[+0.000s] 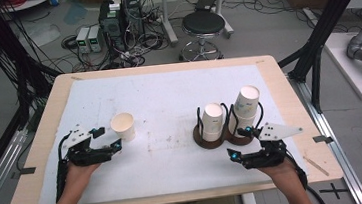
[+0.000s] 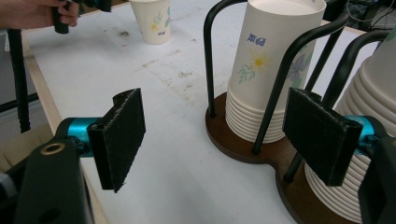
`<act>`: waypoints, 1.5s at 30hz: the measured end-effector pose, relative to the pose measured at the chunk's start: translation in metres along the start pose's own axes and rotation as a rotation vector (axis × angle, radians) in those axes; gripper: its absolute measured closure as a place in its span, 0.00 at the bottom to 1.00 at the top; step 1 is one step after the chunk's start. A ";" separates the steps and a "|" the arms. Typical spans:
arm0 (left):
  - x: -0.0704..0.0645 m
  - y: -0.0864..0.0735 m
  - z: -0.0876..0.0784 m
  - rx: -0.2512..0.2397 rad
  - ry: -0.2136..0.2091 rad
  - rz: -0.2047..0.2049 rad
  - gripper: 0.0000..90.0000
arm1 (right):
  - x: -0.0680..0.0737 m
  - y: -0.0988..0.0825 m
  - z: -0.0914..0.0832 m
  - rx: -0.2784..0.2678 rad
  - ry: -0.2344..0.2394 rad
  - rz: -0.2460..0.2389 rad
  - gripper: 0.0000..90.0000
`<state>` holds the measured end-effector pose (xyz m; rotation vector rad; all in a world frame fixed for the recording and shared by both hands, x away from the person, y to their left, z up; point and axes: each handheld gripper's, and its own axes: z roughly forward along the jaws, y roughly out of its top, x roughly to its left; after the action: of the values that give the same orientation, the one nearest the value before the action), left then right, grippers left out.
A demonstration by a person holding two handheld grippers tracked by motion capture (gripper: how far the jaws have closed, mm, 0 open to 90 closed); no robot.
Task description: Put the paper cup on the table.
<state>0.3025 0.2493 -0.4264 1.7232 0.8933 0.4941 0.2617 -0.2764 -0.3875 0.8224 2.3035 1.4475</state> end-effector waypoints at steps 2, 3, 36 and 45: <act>-0.003 0.000 -0.008 -0.035 -0.008 -0.005 0.19 | 0.001 -0.001 -0.003 -0.003 -0.003 0.003 0.24; -0.006 0.001 -0.012 -0.059 -0.015 -0.005 0.19 | 0.001 -0.003 -0.006 -0.003 -0.007 0.006 0.24; -0.019 0.000 -0.043 -0.225 -0.108 0.006 0.20 | 0.006 -0.006 -0.016 -0.042 -0.060 0.017 0.24; -0.018 0.000 -0.042 -0.219 -0.107 0.007 0.20 | 0.005 -0.007 -0.016 -0.042 -0.059 0.015 0.24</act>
<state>0.2616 0.2612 -0.4108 1.5386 0.7294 0.4808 0.2472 -0.2876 -0.3867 0.8603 2.2203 1.4529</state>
